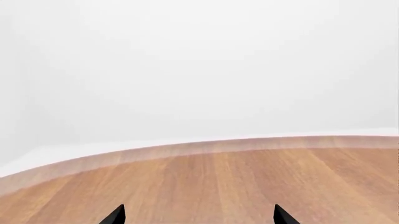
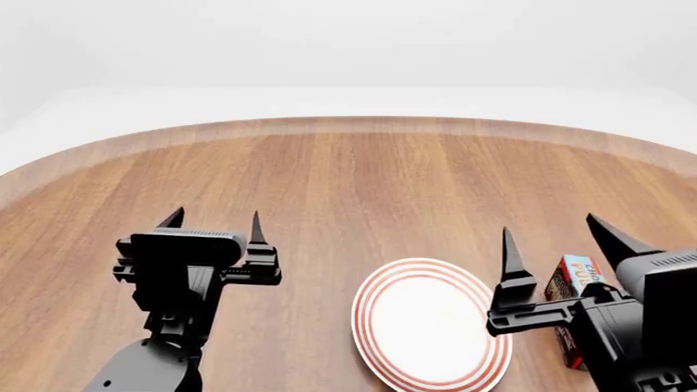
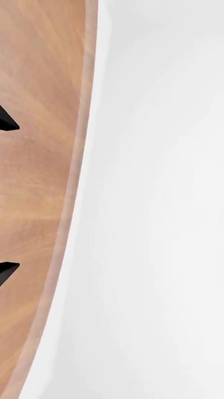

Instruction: Put the chocolate pudding to the right of the plate.

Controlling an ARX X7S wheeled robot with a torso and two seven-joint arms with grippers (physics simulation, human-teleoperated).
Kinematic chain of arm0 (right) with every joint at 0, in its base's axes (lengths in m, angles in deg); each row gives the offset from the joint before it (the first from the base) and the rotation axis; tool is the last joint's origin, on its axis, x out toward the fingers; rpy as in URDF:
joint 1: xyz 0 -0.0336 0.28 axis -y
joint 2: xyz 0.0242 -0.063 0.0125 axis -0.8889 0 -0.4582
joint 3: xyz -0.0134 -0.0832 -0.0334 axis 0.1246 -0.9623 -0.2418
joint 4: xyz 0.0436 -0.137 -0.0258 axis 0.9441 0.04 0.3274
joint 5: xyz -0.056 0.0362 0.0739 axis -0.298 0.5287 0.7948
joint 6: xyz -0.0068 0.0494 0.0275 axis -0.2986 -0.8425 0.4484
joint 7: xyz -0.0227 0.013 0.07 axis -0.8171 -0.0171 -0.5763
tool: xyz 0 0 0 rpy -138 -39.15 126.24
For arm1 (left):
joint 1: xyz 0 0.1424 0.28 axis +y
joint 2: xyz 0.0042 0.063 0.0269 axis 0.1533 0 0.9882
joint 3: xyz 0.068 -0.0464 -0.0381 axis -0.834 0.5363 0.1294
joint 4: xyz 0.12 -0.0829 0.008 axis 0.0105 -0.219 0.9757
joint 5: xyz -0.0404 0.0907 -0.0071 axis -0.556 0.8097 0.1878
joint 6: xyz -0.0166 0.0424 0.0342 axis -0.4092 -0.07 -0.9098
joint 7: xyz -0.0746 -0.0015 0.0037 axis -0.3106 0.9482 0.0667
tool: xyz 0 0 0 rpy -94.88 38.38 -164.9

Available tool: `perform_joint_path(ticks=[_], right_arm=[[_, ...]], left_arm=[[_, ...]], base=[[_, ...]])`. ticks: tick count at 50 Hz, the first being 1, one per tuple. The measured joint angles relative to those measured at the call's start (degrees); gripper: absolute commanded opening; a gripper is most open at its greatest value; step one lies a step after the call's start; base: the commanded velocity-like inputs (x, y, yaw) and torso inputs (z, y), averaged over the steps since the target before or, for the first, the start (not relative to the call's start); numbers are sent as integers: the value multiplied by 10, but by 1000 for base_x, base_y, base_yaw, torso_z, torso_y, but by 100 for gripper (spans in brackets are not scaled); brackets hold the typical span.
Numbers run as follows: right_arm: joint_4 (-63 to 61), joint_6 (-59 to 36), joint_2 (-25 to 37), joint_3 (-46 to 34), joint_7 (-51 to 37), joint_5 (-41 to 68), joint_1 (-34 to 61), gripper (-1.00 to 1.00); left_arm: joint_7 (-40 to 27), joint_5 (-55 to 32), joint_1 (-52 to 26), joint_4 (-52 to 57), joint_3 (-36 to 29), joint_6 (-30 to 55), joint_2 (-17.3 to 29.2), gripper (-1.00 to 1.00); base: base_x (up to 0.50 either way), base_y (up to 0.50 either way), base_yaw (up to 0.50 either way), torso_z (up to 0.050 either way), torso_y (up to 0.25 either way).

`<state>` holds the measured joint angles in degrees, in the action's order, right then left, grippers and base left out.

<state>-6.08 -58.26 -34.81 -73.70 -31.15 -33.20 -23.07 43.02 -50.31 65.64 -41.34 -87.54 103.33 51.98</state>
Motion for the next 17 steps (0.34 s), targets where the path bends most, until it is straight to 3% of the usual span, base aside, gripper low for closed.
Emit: perform_joint_path(ticks=[17], right_arm=[[-17, 14, -3, -11, -8, -11, 22, 100]], left_arm=[[-6, -6, -3, 19, -1, 10, 4, 100]], base=[[0, 0, 0, 0, 0]])
